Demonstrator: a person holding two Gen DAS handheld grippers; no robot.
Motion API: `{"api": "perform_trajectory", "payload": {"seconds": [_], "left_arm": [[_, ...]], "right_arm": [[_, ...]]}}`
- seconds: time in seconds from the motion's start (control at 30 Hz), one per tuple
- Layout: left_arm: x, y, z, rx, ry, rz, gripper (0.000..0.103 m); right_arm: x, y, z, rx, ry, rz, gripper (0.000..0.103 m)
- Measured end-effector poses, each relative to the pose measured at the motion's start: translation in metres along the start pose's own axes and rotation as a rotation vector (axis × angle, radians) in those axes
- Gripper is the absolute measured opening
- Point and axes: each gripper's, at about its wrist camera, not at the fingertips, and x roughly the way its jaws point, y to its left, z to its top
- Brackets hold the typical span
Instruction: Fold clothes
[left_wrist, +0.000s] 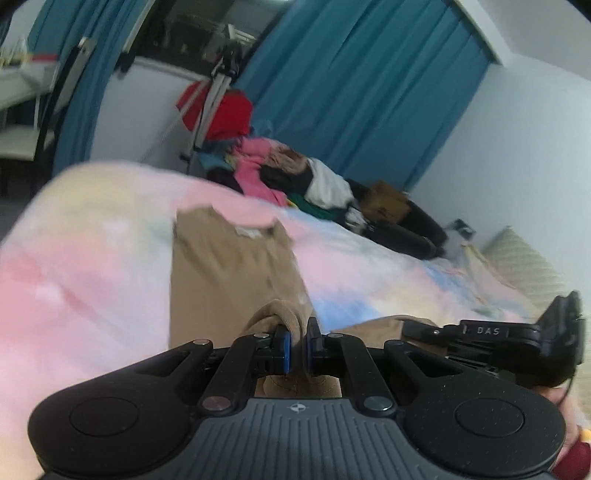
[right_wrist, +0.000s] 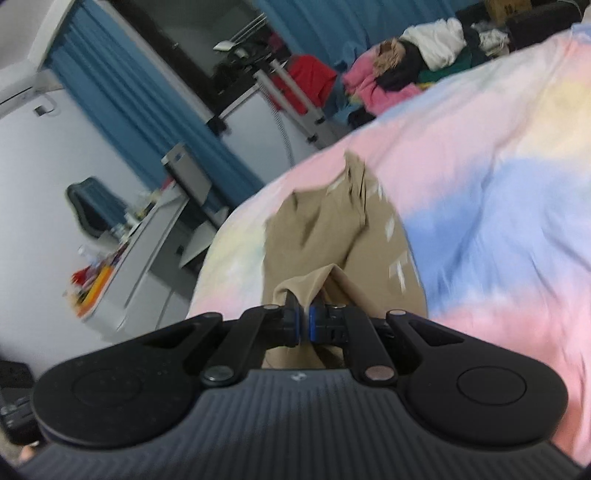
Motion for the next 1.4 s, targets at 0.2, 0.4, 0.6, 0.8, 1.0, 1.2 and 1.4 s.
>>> {"api": "perform_trajectory", "payload": {"seconds": [0.2, 0.4, 0.6, 0.8, 1.0, 1.2, 1.4], "left_arm": [[0.094, 0.022, 0.032, 0.052, -0.002, 0.122, 0.008], [0.171, 0.063, 0.013, 0.078, 0.031, 0.24, 0.008], [0.208, 0.083, -0.001, 0.105, 0.063, 0.279, 0.01], [0.198, 0.068, 0.003, 0.13, 0.05, 0.269, 0.041], [0.161, 0.037, 0.002, 0.164, -0.03, 0.255, 0.096], [0.107, 0.008, -0.012, 0.184, -0.103, 0.255, 0.103], [0.068, -0.002, -0.044, 0.102, -0.052, 0.277, 0.103]], "right_arm": [[0.093, -0.022, 0.02, -0.053, 0.017, -0.087, 0.008], [0.185, -0.044, 0.039, -0.106, 0.034, -0.173, 0.008], [0.216, -0.049, 0.035, -0.205, 0.093, -0.201, 0.011], [0.203, -0.032, 0.027, -0.303, 0.067, -0.183, 0.092], [0.158, -0.015, 0.022, -0.318, -0.053, -0.164, 0.103], [0.109, 0.0, 0.009, -0.359, -0.164, -0.143, 0.103], [0.055, 0.017, -0.012, -0.453, -0.296, -0.128, 0.103]]}}
